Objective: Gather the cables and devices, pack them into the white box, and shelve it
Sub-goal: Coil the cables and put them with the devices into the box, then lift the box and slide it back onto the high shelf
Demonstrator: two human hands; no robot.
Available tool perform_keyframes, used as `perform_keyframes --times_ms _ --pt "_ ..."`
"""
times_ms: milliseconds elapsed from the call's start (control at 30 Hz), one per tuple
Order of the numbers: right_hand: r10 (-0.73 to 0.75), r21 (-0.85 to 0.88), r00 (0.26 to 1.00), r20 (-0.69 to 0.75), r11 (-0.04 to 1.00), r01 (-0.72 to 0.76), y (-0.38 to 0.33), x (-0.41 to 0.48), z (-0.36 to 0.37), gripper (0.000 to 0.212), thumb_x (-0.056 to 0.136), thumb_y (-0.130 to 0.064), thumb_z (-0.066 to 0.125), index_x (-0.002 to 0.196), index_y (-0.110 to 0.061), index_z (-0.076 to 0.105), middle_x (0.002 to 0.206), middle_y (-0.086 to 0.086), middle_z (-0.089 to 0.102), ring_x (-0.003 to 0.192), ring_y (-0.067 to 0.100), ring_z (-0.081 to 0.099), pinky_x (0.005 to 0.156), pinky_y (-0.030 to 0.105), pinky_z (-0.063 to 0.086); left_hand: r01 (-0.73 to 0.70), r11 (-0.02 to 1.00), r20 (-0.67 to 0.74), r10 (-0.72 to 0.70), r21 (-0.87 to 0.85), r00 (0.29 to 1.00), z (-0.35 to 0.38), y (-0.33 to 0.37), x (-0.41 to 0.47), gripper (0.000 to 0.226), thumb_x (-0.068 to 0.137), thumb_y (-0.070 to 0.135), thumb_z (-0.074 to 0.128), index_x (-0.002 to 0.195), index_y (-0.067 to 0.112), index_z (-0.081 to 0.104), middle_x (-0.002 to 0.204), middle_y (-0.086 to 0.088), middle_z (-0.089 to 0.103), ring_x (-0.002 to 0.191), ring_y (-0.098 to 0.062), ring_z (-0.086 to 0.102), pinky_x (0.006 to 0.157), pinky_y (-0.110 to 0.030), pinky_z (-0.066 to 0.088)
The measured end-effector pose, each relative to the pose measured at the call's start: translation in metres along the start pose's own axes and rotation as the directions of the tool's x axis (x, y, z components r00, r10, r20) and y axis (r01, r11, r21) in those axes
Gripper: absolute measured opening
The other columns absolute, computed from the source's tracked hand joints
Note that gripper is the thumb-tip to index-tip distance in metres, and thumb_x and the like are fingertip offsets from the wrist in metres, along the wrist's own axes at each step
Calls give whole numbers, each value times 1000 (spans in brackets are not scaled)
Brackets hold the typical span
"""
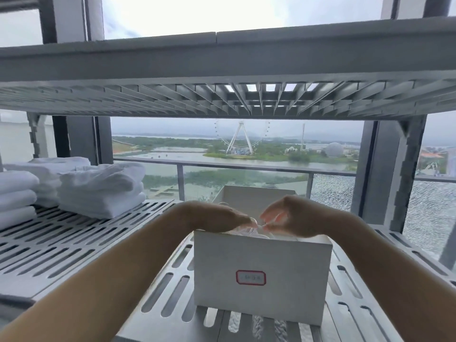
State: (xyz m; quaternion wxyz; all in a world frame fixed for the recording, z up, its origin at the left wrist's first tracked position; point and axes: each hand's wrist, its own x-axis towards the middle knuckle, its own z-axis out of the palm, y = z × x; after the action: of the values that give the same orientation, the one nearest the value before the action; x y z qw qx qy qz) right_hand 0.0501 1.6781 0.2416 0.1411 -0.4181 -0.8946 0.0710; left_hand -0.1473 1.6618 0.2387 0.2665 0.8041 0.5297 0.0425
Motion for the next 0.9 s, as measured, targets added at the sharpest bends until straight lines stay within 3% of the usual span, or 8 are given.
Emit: perform_keyframes --times_ms 67,133,367,500,567,667,733,900 --pt "11 -1 999 49 1000 -11 -4 -4 1 32 85 -47 54 101 -23 68 103 -2 71 93 15 65 86 32 52 37 991 113 -22 -130 993 6 3 -9 49 95 53 30 117 19 58 108 -1 63 87 -8 63 83 -20 50" --pt "44 -7 995 86 999 -44 -6 -8 5 40 89 -49 47 102 -17 67 104 6 70 94 22 64 85 36 51 -2 1000 72 3 -8 997 14 0 -12 60 91 62 23 113 23 63 105 3 64 89 -7 60 86 -20 46" --pt "-32 -55 950 -309 998 16 -12 -28 21 47 91 -47 41 83 -9 66 74 4 68 69 18 62 67 32 49 -171 883 -180 272 437 945 25 -6 -7 70 81 74 11 119 35 56 131 3 55 123 -12 42 105 -38 31" --pt "-35 -185 874 -485 981 -64 -20 -36 39 52 90 -53 30 77 -18 67 68 5 68 64 23 62 60 31 45 -57 825 -382 320 562 867 32 -10 -11 68 73 80 30 122 37 53 135 8 48 122 -14 45 94 -31 36" --pt "-43 -294 814 -580 942 -160 -24 -43 48 56 89 -54 25 69 -19 64 65 6 67 61 27 61 57 31 42 -30 818 -517 390 574 762 42 -11 -16 63 73 78 38 114 34 57 122 8 57 108 -16 55 84 -31 42" --pt "-169 -446 758 -630 878 -175 -30 -52 64 51 91 -51 28 61 -20 55 56 -1 60 50 22 57 50 26 37 23 756 -667 563 654 488 66 -18 -23 51 77 69 44 98 26 62 95 7 66 85 -19 63 72 -30 44" --pt "-224 -493 733 -642 853 -171 -32 -56 72 41 87 -50 40 65 -18 53 59 -3 59 52 20 57 54 27 41 28 753 -699 595 657 396 80 -26 -25 44 78 62 49 97 24 61 89 6 66 81 -21 63 73 -31 45" --pt "-163 -480 755 -635 849 -221 -31 -61 83 46 72 -61 59 82 -16 56 78 0 63 71 25 60 68 37 43 22 795 -691 512 606 510 87 -31 -31 67 66 70 58 117 28 51 107 3 59 99 -24 55 85 -36 36"
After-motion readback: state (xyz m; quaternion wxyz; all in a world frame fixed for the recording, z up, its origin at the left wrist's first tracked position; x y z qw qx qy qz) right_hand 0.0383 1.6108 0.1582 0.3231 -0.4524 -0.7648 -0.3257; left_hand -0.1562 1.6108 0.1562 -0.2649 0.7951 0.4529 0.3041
